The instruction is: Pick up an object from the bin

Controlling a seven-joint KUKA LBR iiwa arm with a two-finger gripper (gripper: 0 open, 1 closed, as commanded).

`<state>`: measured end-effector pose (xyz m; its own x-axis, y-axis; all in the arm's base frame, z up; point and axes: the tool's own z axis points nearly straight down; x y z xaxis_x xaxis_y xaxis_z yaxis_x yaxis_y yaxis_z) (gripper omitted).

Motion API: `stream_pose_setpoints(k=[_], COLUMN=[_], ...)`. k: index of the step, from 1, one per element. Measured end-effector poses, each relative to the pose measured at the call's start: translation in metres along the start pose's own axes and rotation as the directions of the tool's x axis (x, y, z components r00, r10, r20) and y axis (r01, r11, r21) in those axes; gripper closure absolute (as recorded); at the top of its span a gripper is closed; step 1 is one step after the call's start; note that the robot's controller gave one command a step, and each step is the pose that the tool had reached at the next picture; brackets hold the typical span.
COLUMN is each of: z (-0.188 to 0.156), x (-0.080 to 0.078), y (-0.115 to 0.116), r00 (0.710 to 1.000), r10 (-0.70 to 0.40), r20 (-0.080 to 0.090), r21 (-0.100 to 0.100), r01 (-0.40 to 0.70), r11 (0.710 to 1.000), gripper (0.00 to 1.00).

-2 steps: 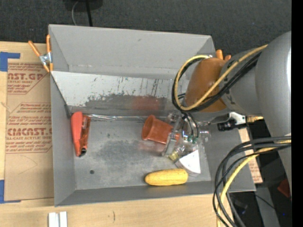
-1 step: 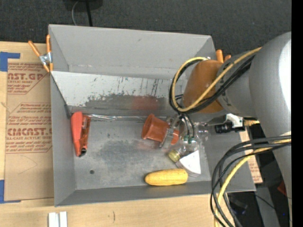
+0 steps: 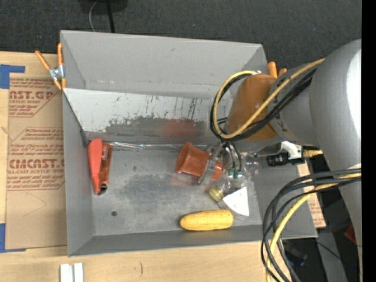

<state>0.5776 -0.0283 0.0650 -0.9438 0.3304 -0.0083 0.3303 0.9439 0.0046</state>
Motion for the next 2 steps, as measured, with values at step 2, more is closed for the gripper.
stream_pose_setpoints(k=[2], z=[-0.0052], x=[0.0010], y=[0.0001], r00=[1.000], r10=[0.011], r20=[-0.003], r21=[0.001], r01=[-0.011], r11=[1.000], gripper=[1.00])
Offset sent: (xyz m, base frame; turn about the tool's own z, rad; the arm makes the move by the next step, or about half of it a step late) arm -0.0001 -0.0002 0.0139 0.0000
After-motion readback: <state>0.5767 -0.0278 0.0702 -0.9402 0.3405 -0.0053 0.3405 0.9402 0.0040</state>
